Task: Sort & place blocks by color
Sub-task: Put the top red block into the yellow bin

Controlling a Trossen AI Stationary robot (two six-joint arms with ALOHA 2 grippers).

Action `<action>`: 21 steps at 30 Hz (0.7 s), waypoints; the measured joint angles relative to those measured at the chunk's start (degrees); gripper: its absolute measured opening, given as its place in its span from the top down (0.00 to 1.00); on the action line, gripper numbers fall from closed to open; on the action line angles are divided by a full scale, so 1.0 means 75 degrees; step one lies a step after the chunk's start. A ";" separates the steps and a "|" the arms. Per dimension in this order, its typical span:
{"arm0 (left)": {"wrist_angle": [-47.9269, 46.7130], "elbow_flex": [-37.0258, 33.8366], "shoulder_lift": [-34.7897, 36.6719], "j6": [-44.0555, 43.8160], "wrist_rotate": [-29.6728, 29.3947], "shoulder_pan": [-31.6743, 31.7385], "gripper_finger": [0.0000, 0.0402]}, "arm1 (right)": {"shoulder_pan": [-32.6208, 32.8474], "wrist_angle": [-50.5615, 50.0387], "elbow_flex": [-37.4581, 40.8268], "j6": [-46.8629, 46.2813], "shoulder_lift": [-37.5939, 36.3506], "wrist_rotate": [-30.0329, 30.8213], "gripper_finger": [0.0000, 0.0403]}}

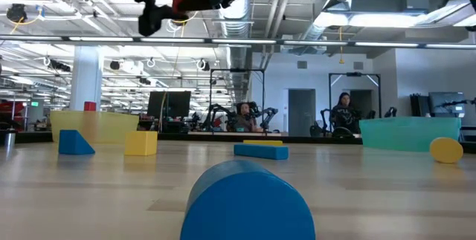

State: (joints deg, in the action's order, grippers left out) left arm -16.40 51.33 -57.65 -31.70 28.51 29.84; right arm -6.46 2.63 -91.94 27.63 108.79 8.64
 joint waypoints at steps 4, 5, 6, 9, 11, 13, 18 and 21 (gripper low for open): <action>0.0337 0.0000 -0.0312 -0.0013 0.0225 0.0015 0.51 | -0.0003 -0.0003 0.0000 -0.0019 0.0000 0.0013 0.65; 0.0337 0.0000 -0.0358 -0.0059 0.0254 0.0022 0.56 | -0.0001 -0.0006 0.0000 -0.0078 0.0000 0.0038 0.65; 0.0336 0.0000 -0.0399 -0.0135 0.0375 0.0060 0.61 | 0.0003 -0.0025 0.0000 -0.0170 0.0000 0.0079 0.65; 0.0283 0.0000 -0.0453 -0.0450 0.0753 0.0221 0.72 | 0.0012 -0.0020 0.0000 -0.0275 0.0003 0.0236 0.65; 0.0260 0.0000 -0.0466 -0.0465 0.0791 0.0337 0.72 | 0.0009 -0.0012 0.0000 -0.0218 0.0015 0.0245 0.65; 0.0258 0.0000 -0.0454 -0.0368 0.0833 0.0493 0.72 | 0.0010 0.0022 0.0000 -0.0229 0.0017 0.0249 0.64; -0.0352 0.0031 -0.0396 0.0227 -0.0020 0.0907 0.75 | -0.0081 -0.0089 0.0004 -0.2048 0.0063 0.0657 0.53; -0.1658 0.0003 -0.0430 0.0783 -0.1939 0.1148 0.75 | -0.0160 -0.0185 0.0014 -0.3418 0.0036 0.0785 0.46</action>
State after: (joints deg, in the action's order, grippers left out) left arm -28.83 51.35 -60.88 -25.82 13.96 38.45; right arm -7.66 1.24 -91.84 2.00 109.06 14.53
